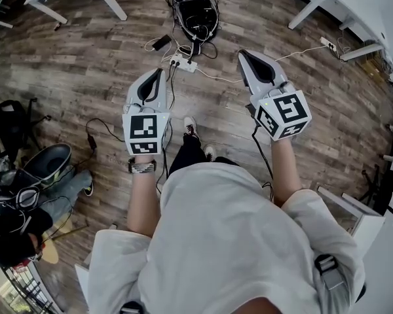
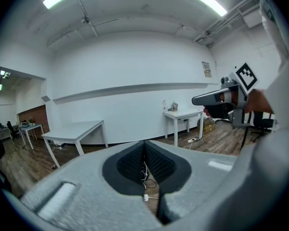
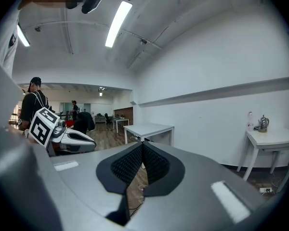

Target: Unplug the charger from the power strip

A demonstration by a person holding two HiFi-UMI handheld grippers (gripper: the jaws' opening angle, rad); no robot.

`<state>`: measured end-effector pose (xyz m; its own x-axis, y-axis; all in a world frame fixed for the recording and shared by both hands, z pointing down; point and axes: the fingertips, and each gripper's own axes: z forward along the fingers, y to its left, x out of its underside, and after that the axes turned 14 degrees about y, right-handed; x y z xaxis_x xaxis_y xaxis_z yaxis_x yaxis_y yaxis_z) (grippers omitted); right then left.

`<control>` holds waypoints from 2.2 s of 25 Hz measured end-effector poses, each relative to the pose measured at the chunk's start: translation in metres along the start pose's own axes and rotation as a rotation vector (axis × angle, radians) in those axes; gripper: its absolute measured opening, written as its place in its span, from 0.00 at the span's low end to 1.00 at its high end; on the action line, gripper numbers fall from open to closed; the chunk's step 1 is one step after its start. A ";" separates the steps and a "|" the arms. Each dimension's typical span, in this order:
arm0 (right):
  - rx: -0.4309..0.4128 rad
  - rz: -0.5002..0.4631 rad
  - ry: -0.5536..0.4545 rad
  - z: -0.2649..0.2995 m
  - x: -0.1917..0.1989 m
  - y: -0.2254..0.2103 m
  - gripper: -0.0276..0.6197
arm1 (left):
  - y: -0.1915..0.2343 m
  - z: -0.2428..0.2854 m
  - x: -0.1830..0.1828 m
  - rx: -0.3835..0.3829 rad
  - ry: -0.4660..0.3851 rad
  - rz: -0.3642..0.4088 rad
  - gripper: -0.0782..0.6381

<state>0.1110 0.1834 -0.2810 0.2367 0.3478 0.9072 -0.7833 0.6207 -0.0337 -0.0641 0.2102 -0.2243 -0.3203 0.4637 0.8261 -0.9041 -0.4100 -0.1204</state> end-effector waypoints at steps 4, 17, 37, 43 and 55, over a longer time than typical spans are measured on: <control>0.007 -0.011 0.015 0.031 -0.009 -0.007 0.05 | 0.021 0.024 -0.005 0.045 -0.014 -0.045 0.11; 0.027 0.017 0.056 0.128 -0.031 -0.026 0.05 | 0.093 0.097 -0.012 0.074 0.044 -0.016 0.12; 0.022 0.050 0.184 0.240 0.006 -0.092 0.05 | 0.116 0.233 0.036 0.156 0.207 -0.084 0.12; 0.017 0.040 0.247 0.288 0.034 -0.135 0.05 | 0.129 0.288 0.052 0.142 0.285 -0.060 0.12; -0.031 0.084 0.299 0.382 0.173 -0.149 0.05 | 0.138 0.381 0.160 0.143 0.341 -0.163 0.13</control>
<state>0.0489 -0.1172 0.0407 0.3341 0.5873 0.7372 -0.7907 0.6003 -0.1199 -0.1318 -0.0714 0.1009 -0.2733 0.7556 0.5953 -0.9101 -0.4035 0.0943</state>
